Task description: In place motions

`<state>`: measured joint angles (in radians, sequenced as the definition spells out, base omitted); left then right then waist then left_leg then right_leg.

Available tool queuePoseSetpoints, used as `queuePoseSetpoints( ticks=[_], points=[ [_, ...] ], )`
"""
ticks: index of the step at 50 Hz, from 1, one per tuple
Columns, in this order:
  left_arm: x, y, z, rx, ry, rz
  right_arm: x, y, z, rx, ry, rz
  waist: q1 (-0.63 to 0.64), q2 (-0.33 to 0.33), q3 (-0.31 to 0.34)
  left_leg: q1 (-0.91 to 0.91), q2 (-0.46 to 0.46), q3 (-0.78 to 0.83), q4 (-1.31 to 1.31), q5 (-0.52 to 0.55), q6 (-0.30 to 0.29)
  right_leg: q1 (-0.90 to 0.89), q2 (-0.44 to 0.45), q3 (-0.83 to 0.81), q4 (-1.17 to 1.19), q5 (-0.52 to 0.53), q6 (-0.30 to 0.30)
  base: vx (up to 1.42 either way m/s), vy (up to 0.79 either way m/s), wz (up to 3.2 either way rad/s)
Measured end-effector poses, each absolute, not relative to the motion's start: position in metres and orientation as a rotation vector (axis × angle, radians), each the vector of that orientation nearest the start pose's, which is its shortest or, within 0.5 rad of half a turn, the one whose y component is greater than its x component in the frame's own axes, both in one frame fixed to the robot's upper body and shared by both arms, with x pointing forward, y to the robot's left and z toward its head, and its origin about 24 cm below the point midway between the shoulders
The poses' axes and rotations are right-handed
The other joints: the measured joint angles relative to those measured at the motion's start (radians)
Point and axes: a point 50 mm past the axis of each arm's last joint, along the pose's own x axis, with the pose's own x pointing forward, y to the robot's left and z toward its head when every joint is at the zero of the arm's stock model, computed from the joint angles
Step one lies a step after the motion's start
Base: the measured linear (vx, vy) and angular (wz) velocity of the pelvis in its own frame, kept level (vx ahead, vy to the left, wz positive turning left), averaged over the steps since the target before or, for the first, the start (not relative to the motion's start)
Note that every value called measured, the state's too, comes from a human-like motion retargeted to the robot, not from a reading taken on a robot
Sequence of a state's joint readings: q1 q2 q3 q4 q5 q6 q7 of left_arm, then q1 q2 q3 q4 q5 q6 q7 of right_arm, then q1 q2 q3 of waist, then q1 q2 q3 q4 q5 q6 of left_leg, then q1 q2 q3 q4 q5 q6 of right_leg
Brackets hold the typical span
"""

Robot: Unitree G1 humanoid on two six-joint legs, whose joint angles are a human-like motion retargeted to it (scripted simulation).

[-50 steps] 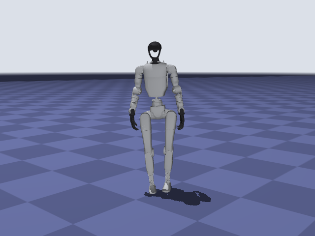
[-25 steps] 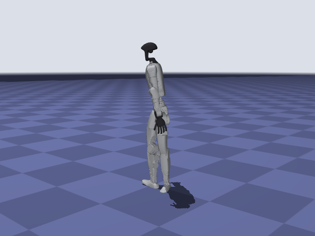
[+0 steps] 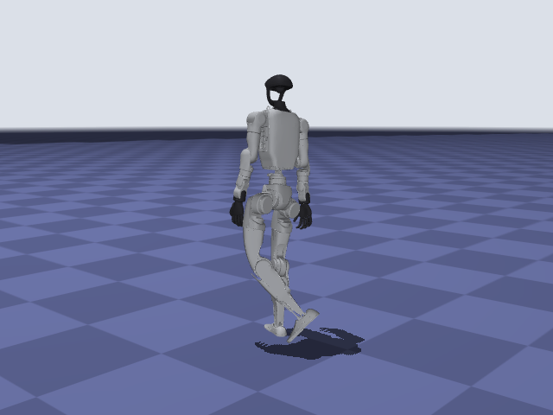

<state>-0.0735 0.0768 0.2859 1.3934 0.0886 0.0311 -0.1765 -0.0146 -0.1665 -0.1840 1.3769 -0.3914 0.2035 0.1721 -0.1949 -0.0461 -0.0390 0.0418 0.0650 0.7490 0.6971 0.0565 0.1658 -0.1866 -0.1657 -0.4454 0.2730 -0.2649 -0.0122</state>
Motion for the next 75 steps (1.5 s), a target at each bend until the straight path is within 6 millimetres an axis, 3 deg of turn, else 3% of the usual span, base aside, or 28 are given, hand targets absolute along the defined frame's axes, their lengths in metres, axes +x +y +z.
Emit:
queuePoseSetpoints(
  ticks=[2,5,10,15,18,20,21,22,24,27,29,34,41,49,55,60,63,70,73,75],
  points=[
    [0.068,0.181,-0.176,-0.185,1.364,0.063,0.065,-0.220,-0.171,-0.267,1.506,0.153,0.007,0.022,0.006,-0.065,-0.039,-0.108,0.028,0.003,-0.024,0.004,0.014,0.055,-0.015,0.022,0.010,-0.01,0.27,-2.11],
    [0.050,0.182,-0.179,-0.171,1.420,0.079,0.097,-0.214,-0.165,-0.304,1.380,0.218,-0.005,0.029,0.001,-0.094,-0.032,-0.122,0.030,-0.040,-0.016,0.004,0.011,0.122,-0.037,0.053,0.000,0.00,0.23,-1.62],
    [0.027,0.186,-0.180,-0.146,1.502,0.112,0.122,-0.201,-0.159,-0.276,1.270,0.253,-0.031,0.048,0.009,-0.198,-0.048,-0.222,0.003,-0.126,-0.029,-0.001,0.049,0.276,-0.076,0.096,-0.069,0.04,0.15,-1.17],
    [0.014,0.183,-0.180,-0.185,1.556,0.151,0.104,-0.201,-0.165,-0.219,1.335,0.223,-0.019,0.075,0.012,-0.263,-0.113,-0.352,-0.210,-0.165,-0.084,0.009,0.112,0.380,-0.096,0.118,-0.119,0.16,0.05,-0.98],
    [0.010,0.179,-0.181,-0.223,1.564,0.182,0.075,-0.210,-0.171,-0.222,1.461,0.185,0.008,0.108,0.032,-0.221,-0.118,-0.421,-0.450,-0.154,-0.122,0.037,0.182,0.421,-0.094,0.128,-0.141,0.33,-0.02,-1.03],
    [0.008,0.177,-0.181,-0.243,1.561,0.196,0.054,-0.217,-0.173,-0.237,1.558,0.166,0.025,0.126,0.044,-0.180,-0.108,-0.413,-0.594,-0.057,-0.081,0.058,0.226,0.450,-0.086,0.128,-0.147,0.44,-0.07,-0.82],
    [0.003,0.175,-0.181,-0.255,1.570,0.201,0.041,-0.221,-0.173,-0.254,1.615,0.169,-0.008,0.138,0.030,-0.170,-0.131,-0.476,-0.600,-0.101,-0.082,0.059,0.232,0.439,-0.081,0.125,-0.138,0.54,-0.09,-0.02],
    [-0.003,0.173,-0.181,-0.273,1.580,0.207,0.029,-0.225,-0.173,-0.276,1.670,0.175,-0.041,0.154,0.016,-0.162,-0.125,-0.477,-0.607,-0.126,-0.090,0.055,0.237,0.429,-0.076,0.123,-0.128,0.53,-0.09,0.31],
    [-0.008,0.168,-0.181,-0.320,1.600,0.209,0.012,-0.229,-0.172,-0.330,1.761,0.177,-0.095,0.184,-0.008,-0.154,-0.047,-0.314,-0.622,-0.110,-0.116,0.036,0.248,0.424,-0.068,0.123,-0.117,0.35,-0.12,-0.15],
    [-0.001,0.168,-0.181,-0.319,1.608,0.198,-0.004,-0.229,-0.171,-0.332,1.799,0.077,-0.140,0.181,0.012,-0.125,-0.063,-0.317,-0.638,-0.121,-0.108,0.054,0.252,0.412,-0.073,0.131,-0.116,0.20,-0.08,-0.11],
    [0.004,0.173,-0.181,-0.290,1.590,0.189,-0.013,-0.231,-0.170,-0.265,1.804,0.025,-0.131,0.169,0.018,-0.099,-0.067,-0.292,-0.650,-0.125,-0.112,0.067,0.248,0.421,-0.073,0.139,-0.104,0.28,-0.09,-0.57],
    [0.006,0.183,-0.181,-0.252,1.558,0.179,-0.043,-0.222,-0.169,-0.107,1.896,0.001,-0.108,0.162,-0.034,-0.107,-0.070,-0.280,-0.643,-0.144,-0.110,0.052,0.251,0.448,-0.067,0.147,-0.084,0.30,-0.15,-0.42],
    [0.021,0.194,-0.179,-0.250,1.518,0.204,-0.028,-0.217,-0.173,-0.138,1.831,0.049,-0.134,0.145,-0.022,-0.091,-0.072,-0.284,-0.654,-0.138,-0.109,0.081,0.251,0.436,-0.088,0.153,-0.071,0.12,-0.10,0.14],
    [0.022,0.196,-0.179,-0.242,1.508,0.200,0.015,-0.210,-0.177,-0.195,1.659,0.144,-0.109,0.128,-0.033,-0.100,-0.082,-0.314,-0.662,-0.122,-0.116,0.087,0.244,0.413,-0.082,0.148,-0.060,0.08,-0.08,0.24],
    [0.022,0.195,-0.179,-0.232,1.515,0.177,0.039,-0.202,-0.177,-0.161,1.558,0.157,-0.120,0.134,-0.019,-0.155,-0.068,-0.433,-0.618,-0.096,-0.128,0.075,0.262,0.453,-0.031,0.149,-0.043,0.04,-0.12,0.98],
    [0.026,0.197,-0.179,-0.196,1.501,0.150,0.030,-0.203,-0.177,-0.150,1.591,0.160,-0.114,0.123,-0.008,-0.204,-0.093,-0.601,-0.594,-0.049,-0.136,0.070,0.310,0.690,-0.002,0.173,0.015,0.08,-0.16,1.76],
    [0.030,0.200,-0.178,-0.184,1.488,0.138,0.018,-0.207,-0.177,-0.159,1.643,0.164,-0.098,0.103,0.007,-0.220,-0.129,-0.719,-0.593,-0.007,-0.149,0.094,0.311,0.747,0.000,0.155,0.062,0.10,-0.17,2.15],
    [0.041,0.212,-0.175,-0.173,1.459,0.158,-0.003,-0.219,-0.174,-0.189,1.746,0.171,0.023,0.042,0.034,-0.263,-0.219,-0.887,-0.610,0.073,-0.216,0.156,0.234,0.472,-0.071,0.108,-0.021,0.08,-0.10,1.97],
    [0.047,0.210,-0.175,-0.162,1.447,0.165,-0.006,-0.229,-0.172,-0.195,1.747,0.134,0.060,0.048,0.052,-0.300,-0.255,-0.967,-0.603,0.049,-0.201,0.172,0.195,0.307,-0.100,0.096,-0.020,0.09,-0.05,2.63],
    [0.050,0.212,-0.175,-0.164,1.437,0.181,-0.007,-0.235,-0.171,-0.211,1.743,0.120,0.070,0.039,0.063,-0.325,-0.255,-0.921,-0.611,0.013,-0.175,0.188,0.184,0.229,-0.118,0.079,-0.024,0.19,-0.06,2.76]
  ],
)
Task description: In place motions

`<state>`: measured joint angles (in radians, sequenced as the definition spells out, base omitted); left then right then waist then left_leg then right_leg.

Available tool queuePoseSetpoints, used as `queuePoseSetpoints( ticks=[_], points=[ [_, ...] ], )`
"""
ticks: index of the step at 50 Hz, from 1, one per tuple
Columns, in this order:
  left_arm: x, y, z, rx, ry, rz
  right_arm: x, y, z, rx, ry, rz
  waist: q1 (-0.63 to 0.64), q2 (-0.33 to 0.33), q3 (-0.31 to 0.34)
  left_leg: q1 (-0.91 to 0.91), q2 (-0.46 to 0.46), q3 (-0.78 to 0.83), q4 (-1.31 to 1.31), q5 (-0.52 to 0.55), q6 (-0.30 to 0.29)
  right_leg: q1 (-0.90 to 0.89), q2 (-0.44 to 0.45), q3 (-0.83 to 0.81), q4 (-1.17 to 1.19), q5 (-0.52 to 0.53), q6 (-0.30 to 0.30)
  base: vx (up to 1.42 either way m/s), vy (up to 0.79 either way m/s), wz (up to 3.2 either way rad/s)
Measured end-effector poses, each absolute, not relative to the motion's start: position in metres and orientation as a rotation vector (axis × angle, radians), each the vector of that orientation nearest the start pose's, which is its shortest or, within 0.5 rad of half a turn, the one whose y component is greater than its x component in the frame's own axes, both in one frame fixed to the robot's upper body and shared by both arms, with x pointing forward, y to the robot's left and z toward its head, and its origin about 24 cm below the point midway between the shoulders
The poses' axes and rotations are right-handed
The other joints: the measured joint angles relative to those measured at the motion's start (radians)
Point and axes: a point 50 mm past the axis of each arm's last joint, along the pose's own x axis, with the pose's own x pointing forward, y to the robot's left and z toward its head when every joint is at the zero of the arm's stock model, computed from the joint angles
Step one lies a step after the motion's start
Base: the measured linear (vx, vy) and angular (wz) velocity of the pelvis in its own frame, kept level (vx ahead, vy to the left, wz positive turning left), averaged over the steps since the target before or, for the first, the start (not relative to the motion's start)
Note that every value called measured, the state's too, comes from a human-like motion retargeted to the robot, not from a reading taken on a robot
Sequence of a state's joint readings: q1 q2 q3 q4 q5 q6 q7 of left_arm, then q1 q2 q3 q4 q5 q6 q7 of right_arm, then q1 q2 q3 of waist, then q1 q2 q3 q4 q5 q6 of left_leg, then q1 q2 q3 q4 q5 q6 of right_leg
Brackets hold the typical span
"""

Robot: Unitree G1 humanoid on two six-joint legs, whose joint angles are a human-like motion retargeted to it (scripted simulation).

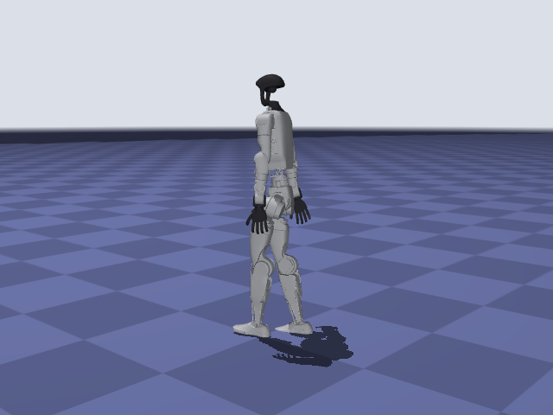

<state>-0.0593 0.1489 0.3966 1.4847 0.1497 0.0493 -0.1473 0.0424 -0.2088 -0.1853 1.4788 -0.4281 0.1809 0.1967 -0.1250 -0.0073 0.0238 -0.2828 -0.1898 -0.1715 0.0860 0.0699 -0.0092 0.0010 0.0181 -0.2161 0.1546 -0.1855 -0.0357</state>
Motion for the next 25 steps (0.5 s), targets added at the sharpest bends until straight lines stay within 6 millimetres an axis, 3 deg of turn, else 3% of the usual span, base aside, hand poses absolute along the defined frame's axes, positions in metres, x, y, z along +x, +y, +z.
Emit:
queuePoseSetpoints(
  ticks=[4,8,12,18,20,22,23,25],
  points=[
    [0.045,0.214,-0.175,-0.175,1.448,0.185,-0.012,-0.244,-0.169,-0.237,1.768,0.073,-0.017,-0.022,-0.010,-0.025,0.071,0.332,-0.025,-0.139,0.060,0.015,-0.049,-0.198,-0.021,-0.031,0.024,0.23,-0.06,3.16],
    [0.033,0.218,-0.175,-0.172,1.479,0.224,-0.015,-0.248,-0.168,-0.229,1.762,0.022,-0.046,-0.044,-0.026,0.011,0.185,0.817,-0.029,-0.242,0.031,0.031,-0.085,-0.391,-0.037,-0.055,0.061,0.34,-0.09,3.28],
    [0.013,0.220,-0.175,-0.202,1.526,0.279,-0.012,-0.247,-0.169,-0.218,1.735,0.008,-0.076,-0.080,-0.064,0.095,0.247,1.236,0.021,-0.253,0.016,0.042,-0.114,-0.564,-0.059,-0.066,0.102,0.40,-0.16,2.96],
    [-0.031,0.212,-0.174,-0.319,1.625,0.415,0.013,-0.239,-0.171,-0.240,1.647,0.059,-0.092,-0.131,-0.121,0.138,0.257,1.213,0.131,-0.239,0.058,0.035,-0.160,-0.718,-0.049,-0.065,0.160,0.39,-0.20,1.84],
    [-0.046,0.204,-0.174,-0.366,1.669,0.464,0.024,-0.237,-0.171,-0.239,1.601,0.076,-0.055,-0.103,-0.117,0.203,0.256,1.253,0.038,-0.178,-0.052,0.046,-0.117,-0.738,-0.040,-0.067,0.167,0.44,-0.13,0.59],
    [-0.062,0.189,-0.173,-0.430,1.715,0.498,0.034,-0.235,-0.171,-0.239,1.558,0.103,-0.053,-0.089,-0.131,0.217,0.203,1.310,-0.042,-0.162,-0.008,0.059,-0.109,-0.764,-0.035,-0.050,0.179,0.47,-0.16,0.91],
    [-0.067,0.182,-0.173,-0.466,1.731,0.505,0.040,-0.232,-0.171,-0.235,1.534,0.118,-0.065,-0.086,-0.139,0.179,0.202,1.184,-0.035,-0.159,0.004,0.061,-0.115,-0.783,-0.031,-0.035,0.188,0.30,-0.17,1.24],
    [-0.070,0.172,-0.172,-0.510,1.747,0.512,0.051,-0.227,-0.171,-0.219,1.482,0.116,-0.065,-0.078,-0.122,0.170,0.190,1.151,-0.041,-0.160,0.034,0.078,-0.113,-0.794,-0.018,-0.002,0.200,0.28,-0.17,1.10]
  ],
)
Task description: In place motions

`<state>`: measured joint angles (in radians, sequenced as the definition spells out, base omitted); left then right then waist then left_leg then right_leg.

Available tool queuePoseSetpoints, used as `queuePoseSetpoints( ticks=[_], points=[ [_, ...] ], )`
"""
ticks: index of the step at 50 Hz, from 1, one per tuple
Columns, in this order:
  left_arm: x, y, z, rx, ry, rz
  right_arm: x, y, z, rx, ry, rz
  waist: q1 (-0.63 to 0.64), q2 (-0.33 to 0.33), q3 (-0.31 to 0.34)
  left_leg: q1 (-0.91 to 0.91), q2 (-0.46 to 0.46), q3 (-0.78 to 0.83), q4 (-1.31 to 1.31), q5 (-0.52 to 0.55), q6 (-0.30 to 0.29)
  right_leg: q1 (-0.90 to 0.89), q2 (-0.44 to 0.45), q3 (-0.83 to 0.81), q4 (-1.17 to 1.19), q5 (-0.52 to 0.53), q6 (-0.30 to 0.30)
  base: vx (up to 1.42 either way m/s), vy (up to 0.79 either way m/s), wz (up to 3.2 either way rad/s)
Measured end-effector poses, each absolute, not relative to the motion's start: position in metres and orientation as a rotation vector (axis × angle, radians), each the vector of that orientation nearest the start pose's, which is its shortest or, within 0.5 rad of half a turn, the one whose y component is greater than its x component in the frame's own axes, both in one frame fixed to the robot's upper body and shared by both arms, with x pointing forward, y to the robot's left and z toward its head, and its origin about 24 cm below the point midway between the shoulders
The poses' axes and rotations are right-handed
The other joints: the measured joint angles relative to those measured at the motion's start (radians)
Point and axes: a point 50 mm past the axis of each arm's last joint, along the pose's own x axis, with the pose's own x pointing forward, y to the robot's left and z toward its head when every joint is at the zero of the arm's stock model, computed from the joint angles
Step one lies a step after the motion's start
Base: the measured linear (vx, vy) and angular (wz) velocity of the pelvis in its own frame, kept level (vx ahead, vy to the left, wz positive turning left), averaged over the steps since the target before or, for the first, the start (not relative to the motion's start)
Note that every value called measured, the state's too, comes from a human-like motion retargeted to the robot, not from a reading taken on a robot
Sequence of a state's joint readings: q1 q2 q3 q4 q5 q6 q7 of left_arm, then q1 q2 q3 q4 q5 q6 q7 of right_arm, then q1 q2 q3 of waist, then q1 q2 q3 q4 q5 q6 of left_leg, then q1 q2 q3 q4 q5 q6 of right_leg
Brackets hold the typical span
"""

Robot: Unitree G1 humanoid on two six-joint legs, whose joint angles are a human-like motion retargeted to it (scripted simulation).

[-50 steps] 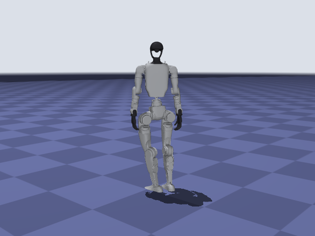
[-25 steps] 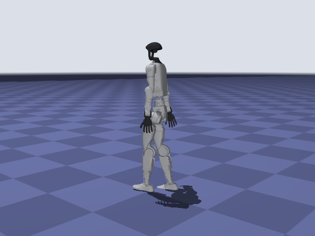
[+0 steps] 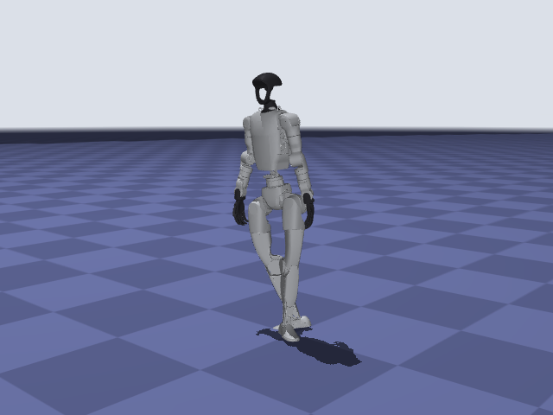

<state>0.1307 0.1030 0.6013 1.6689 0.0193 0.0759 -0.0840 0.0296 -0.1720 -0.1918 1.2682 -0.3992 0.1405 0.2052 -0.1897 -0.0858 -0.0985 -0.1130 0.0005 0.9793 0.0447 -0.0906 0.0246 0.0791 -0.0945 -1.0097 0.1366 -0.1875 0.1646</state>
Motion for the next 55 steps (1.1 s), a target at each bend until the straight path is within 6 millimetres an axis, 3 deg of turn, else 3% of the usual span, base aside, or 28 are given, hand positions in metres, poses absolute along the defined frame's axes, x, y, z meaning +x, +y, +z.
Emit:
queuePoseSetpoints(
  ticks=[5,8,10,12,14,17,21,25,27,30,33,40,45,55],
  points=[
    [-0.058,0.163,-0.176,-0.474,1.704,0.436,0.063,-0.225,-0.168,-0.174,1.415,0.148,0.048,0.022,0.031,0.033,-0.009,-0.075,-0.007,-0.022,-0.003,0.059,-0.021,-0.046,0.069,0.103,0.015,0.42,-0.10,0.79],
    [-0.054,0.166,-0.177,-0.423,1.689,0.369,0.057,-0.228,-0.169,-0.206,1.445,0.157,0.058,0.084,0.018,0.018,0.032,-0.138,-0.011,-0.031,0.000,0.033,-0.050,-0.007,0.235,0.203,-0.053,0.47,-0.13,0.95],
    [-0.045,0.173,-0.178,-0.377,1.672,0.338,0.057,-0.229,-0.169,-0.234,1.441,0.153,0.040,0.139,0.016,0.004,0.074,-0.184,-0.015,-0.028,0.001,-0.057,-0.104,0.119,0.452,0.201,-0.094,0.23,-0.18,1.48],
    [-0.034,0.182,-0.178,-0.329,1.650,0.308,0.055,-0.227,-0.170,-0.252,1.448,0.169,-0.013,0.163,0.007,-0.026,0.080,-0.246,-0.021,-0.012,0.009,-0.181,-0.047,0.339,0.548,0.121,-0.025,0.17,-0.31,2.01],
    [-0.020,0.191,-0.179,-0.282,1.618,0.278,0.053,-0.224,-0.171,-0.260,1.466,0.174,-0.038,0.178,0.009,-0.046,0.085,-0.287,-0.033,0.009,0.014,-0.292,0.076,0.570,0.587,0.048,0.036,0.00,-0.30,1.67],
    [0.007,0.206,-0.178,-0.219,1.548,0.241,0.053,-0.218,-0.173,-0.257,1.488,0.167,-0.083,0.205,0.031,-0.066,0.098,-0.355,-0.052,0.042,0.016,-0.361,0.159,0.687,0.551,-0.004,0.029,-0.04,-0.31,1.76],
    [0.043,0.219,-0.174,-0.156,1.457,0.172,0.048,-0.214,-0.175,-0.262,1.486,0.146,-0.171,0.222,0.054,-0.088,0.083,-0.458,-0.067,0.079,0.011,-0.418,0.220,0.858,0.379,-0.060,-0.032,-0.04,-0.28,2.01],
    [0.068,0.221,-0.170,-0.098,1.395,0.119,0.034,-0.215,-0.176,-0.277,1.485,0.019,-0.191,0.169,0.086,-0.043,0.011,-0.575,-0.069,0.087,0.014,-0.372,0.247,1.157,0.129,-0.076,-0.121,0.06,-0.22,1.76],
    [0.071,0.218,-0.171,-0.084,1.389,0.113,0.021,-0.216,-0.177,-0.266,1.523,-0.016,-0.163,0.120,0.090,0.002,-0.039,-0.598,-0.066,0.077,0.019,-0.318,0.204,1.193,0.037,0.026,-0.130,0.19,-0.13,0.82],
    [0.066,0.211,-0.173,-0.070,1.418,0.083,0.003,-0.212,-0.178,-0.211,1.595,-0.009,-0.075,0.084,0.058,0.020,-0.062,-0.607,-0.054,0.072,0.014,-0.266,0.099,0.968,-0.012,0.024,-0.121,0.17,-0.07,0.38],
    [0.049,0.194,-0.177,-0.077,1.479,0.078,-0.003,-0.210,-0.178,-0.174,1.630,0.011,-0.015,0.075,0.052,0.032,-0.067,-0.645,-0.038,0.070,0.017,-0.207,0.094,0.951,-0.068,0.033,-0.123,0.08,-0.07,0.78],
    [-0.006,0.186,-0.178,-0.134,1.679,0.053,0.023,-0.208,-0.178,-0.272,1.578,0.149,-0.058,0.083,0.015,0.033,-0.081,-0.732,-0.035,0.077,0.015,-0.176,0.100,0.897,-0.075,-0.001,-0.141,0.04,-0.05,0.67],
    [-0.029,0.185,-0.176,-0.200,1.735,0.152,0.043,-0.199,-0.177,-0.230,1.499,0.216,-0.050,0.081,0.007,0.042,-0.081,-0.759,-0.038,0.075,0.011,-0.152,0.107,0.873,-0.084,-0.011,-0.148,0.01,-0.04,0.29],
    [-0.038,0.181,-0.176,-0.290,1.735,0.202,0.046,-0.187,-0.179,-0.240,1.505,0.279,-0.028,0.069,-0.008,0.053,-0.081,-0.779,-0.039,0.068,0.002,-0.131,0.113,0.846,-0.090,-0.011,-0.157,0.01,-0.03,0.07]
  ],
)
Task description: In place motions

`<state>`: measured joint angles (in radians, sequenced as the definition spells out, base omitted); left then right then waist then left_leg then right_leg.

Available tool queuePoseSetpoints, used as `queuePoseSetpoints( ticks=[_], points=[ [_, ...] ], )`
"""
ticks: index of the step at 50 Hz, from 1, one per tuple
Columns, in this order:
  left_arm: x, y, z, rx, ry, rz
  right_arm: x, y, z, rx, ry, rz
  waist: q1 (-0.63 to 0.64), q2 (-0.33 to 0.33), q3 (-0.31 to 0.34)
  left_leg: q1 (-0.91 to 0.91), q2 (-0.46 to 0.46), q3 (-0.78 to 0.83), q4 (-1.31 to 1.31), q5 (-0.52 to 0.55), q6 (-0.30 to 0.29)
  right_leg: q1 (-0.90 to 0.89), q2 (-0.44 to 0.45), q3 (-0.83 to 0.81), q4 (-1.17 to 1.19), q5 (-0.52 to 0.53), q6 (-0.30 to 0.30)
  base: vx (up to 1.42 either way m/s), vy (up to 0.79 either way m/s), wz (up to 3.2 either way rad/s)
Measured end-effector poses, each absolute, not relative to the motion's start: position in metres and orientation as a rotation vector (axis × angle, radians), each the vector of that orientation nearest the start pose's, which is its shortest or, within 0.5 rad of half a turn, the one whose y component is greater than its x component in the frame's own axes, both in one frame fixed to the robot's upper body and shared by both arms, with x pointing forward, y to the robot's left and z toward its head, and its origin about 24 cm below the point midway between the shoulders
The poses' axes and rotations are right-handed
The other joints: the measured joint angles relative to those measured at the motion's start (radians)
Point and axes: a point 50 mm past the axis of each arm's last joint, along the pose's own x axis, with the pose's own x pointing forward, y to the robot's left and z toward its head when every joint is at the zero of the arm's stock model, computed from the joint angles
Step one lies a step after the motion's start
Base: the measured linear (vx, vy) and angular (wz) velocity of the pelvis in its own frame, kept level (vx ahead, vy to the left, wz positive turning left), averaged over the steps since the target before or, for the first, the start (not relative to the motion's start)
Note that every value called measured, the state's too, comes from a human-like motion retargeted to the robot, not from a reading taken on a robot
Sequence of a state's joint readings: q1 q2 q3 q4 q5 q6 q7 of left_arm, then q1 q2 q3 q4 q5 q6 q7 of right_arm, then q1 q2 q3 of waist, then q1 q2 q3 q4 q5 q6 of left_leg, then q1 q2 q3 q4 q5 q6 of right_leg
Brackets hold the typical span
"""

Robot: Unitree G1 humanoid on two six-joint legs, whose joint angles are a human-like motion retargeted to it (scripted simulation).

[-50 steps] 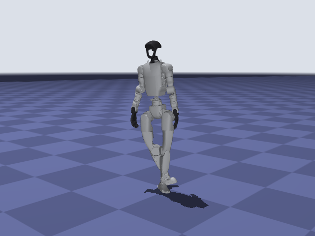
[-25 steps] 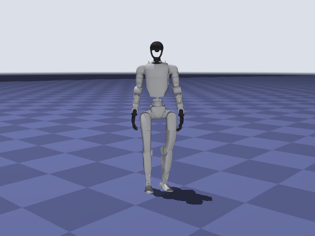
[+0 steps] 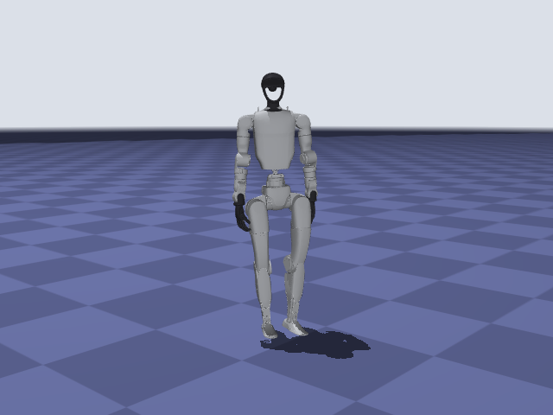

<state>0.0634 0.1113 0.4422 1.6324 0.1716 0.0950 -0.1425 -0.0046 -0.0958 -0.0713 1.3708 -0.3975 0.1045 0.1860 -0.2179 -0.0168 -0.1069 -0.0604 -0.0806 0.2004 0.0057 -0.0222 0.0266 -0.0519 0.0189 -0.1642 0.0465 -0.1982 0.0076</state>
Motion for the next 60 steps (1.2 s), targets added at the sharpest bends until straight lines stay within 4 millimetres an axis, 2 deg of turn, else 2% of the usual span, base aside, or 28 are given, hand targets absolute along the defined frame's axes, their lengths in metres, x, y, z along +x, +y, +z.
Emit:
queuePoseSetpoints(
  ticks=[10,19,29,41,60],
  points=[
    [-0.011,0.173,-0.181,-0.225,1.646,0.149,0.025,-0.192,-0.179,-0.356,1.616,0.348,0.002,0.000,-0.015,-0.007,0.002,-0.013,0.002,0.002,-0.007,0.005,0.002,-0.015,-0.003,0.006,-0.002,0.00,0.00,0.00],
    [0.003,0.173,-0.181,-0.212,1.604,0.085,0.014,-0.194,-0.179,-0.342,1.668,0.348,-0.002,0.008,-0.027,-0.015,0.008,-0.004,0.003,-0.002,-0.009,-0.003,0.007,-0.010,-0.001,0.016,-0.002,0.00,0.00,0.00],
    [-0.002,0.176,-0.180,-0.216,1.643,0.063,0.014,-0.193,-0.179,-0.325,1.672,0.337,-0.015,0.013,-0.028,-0.019,0.013,0.003,0.000,-0.003,-0.008,-0.011,0.011,-0.004,0.002,0.028,-0.002,0.00,0.00,0.00],
    [-0.014,0.169,-0.179,-0.249,1.681,0.084,0.017,-0.190,-0.179,-0.337,1.659,0.356,-0.016,0.012,-0.035,-0.017,0.007,0.003,-0.002,-0.007,-0.005,-0.013,0.005,-0.005,0.005,0.044,0.000,0.00,0.00,0.00],
    [-0.012,0.172,-0.180,-0.243,1.672,0.081,0.020,-0.190,-0.180,-0.358,1.643,0.368,-0.008,0.011,-0.043,-0.019,-0.002,-0.003,-0.006,-0.005,0.000,-0.010,-0.004,-0.013,0.004,0.063,0.002,0.00,0.00,0.00]
  ],
)
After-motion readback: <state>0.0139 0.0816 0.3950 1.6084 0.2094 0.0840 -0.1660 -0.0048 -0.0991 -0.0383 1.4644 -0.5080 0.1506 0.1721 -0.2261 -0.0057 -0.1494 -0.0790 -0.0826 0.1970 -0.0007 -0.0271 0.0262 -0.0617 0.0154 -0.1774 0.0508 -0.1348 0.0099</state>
